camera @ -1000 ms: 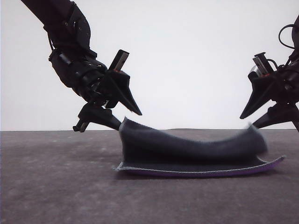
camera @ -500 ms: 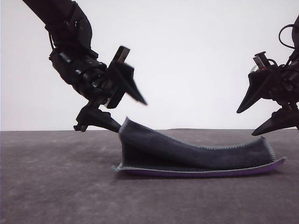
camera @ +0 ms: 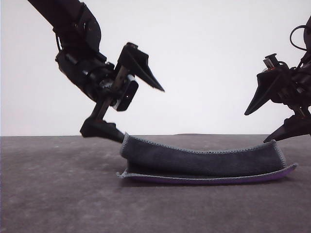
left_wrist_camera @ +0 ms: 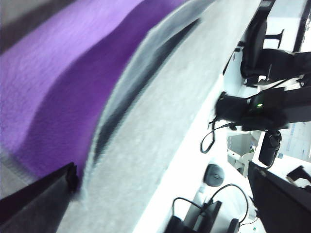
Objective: Fold clothes
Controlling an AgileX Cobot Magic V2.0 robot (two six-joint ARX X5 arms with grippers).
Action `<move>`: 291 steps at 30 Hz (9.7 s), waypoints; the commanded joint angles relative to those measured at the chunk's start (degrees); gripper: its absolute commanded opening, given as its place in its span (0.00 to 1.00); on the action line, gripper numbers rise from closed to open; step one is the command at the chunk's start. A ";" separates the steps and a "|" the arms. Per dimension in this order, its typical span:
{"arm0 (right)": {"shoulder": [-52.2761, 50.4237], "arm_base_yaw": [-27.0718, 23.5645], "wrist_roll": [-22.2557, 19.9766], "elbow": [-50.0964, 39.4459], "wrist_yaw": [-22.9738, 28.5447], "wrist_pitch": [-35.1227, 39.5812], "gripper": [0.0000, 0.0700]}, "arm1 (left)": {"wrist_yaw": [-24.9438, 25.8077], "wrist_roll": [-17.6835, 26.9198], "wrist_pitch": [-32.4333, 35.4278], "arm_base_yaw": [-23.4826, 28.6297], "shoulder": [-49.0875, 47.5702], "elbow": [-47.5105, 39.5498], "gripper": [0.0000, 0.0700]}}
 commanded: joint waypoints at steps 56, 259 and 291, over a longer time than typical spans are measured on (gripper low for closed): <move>-67.02 -1.20 8.79 -1.26 22.65 -2.37 0.70 | -44.76 -8.14 -6.09 2.84 -40.66 7.06 1.00; -38.84 3.30 15.43 -28.24 20.69 35.33 0.00 | -43.99 -12.10 22.30 14.15 -59.39 -39.84 0.20; -38.84 3.30 14.59 -28.22 21.07 37.66 0.01 | -44.31 -10.96 23.59 14.85 -62.63 -40.13 0.00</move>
